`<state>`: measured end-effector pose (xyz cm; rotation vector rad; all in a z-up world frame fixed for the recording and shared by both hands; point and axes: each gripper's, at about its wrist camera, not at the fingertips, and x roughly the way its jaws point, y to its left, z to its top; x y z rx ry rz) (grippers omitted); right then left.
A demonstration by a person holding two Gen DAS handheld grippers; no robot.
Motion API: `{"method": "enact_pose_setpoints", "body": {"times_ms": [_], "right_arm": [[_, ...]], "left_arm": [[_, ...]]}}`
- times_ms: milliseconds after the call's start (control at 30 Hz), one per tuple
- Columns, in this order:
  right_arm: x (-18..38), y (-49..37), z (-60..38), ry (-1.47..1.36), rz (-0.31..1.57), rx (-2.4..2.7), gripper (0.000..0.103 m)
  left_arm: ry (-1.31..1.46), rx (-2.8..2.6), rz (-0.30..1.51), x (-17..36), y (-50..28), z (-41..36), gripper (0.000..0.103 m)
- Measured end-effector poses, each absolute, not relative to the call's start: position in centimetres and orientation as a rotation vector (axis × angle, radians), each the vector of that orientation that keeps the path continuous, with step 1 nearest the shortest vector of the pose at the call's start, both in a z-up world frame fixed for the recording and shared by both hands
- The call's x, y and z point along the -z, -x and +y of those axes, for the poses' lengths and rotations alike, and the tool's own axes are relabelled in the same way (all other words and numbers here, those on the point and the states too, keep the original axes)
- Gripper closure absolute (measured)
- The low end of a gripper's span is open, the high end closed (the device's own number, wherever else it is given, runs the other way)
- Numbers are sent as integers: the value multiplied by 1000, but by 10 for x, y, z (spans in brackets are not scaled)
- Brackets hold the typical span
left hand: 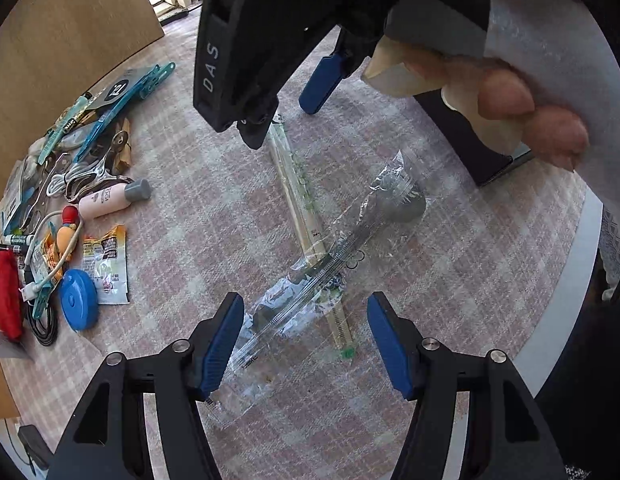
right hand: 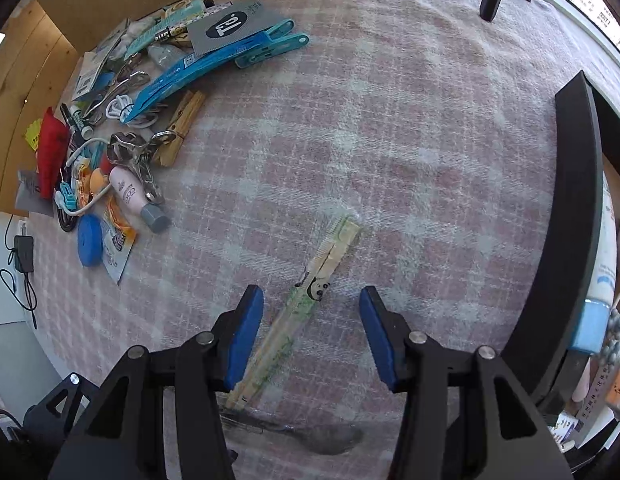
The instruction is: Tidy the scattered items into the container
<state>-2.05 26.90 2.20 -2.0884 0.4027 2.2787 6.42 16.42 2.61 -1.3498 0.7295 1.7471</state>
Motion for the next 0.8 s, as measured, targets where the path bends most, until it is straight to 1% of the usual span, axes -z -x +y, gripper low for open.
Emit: {"method": "enact_pose_setpoints", "body": {"times_ms": [67,100,233,267,300,333,367,400,467,500,533,567,600,700,800], "right_arm": [[-23,21,264,2091,383,-2285,56],[-23,20,261,2089,358,-2294,63],[-25,17,248,2062,198,-2330,72],[-26,17,246,2054,168,-2337,78],[-27,17,244,2047,150,-2342,83],[-27,17,244,2043,146,-2347,83],[-28,17,244,2041,145,-2353,84],[-28,17,243,2040,144,-2359,85],[-30,18,244,2037,154,-2370,86],[-31,18,245,2032,165,-2375,88],[-32,17,247,2027,177,-2381,90],[-34,17,250,2023,196,-2386,95],[-35,18,255,2026,221,-2385,102],[-34,20,265,2028,312,-2381,102],[-34,20,272,2029,379,-2370,102]], "left_arm": [[1355,-1738,718,-22,-61,165,41],[1364,-1731,704,-20,-60,164,44],[1361,-1714,675,-15,-63,160,47],[1357,-1712,671,-16,-65,159,52],[1355,-1717,669,-17,-65,158,59],[1357,-1724,670,-17,-66,157,64],[1361,-1731,666,-18,-65,155,72],[1368,-1731,652,-19,-65,153,79],[1387,-1728,612,-20,-65,148,88],[1391,-1731,597,-21,-67,145,90],[1392,-1736,586,-22,-69,143,91],[1392,-1742,573,-23,-71,140,93],[1395,-1747,556,-24,-74,137,94],[1386,-1768,507,-31,-82,127,98],[1378,-1795,472,-36,-89,119,100]]}}
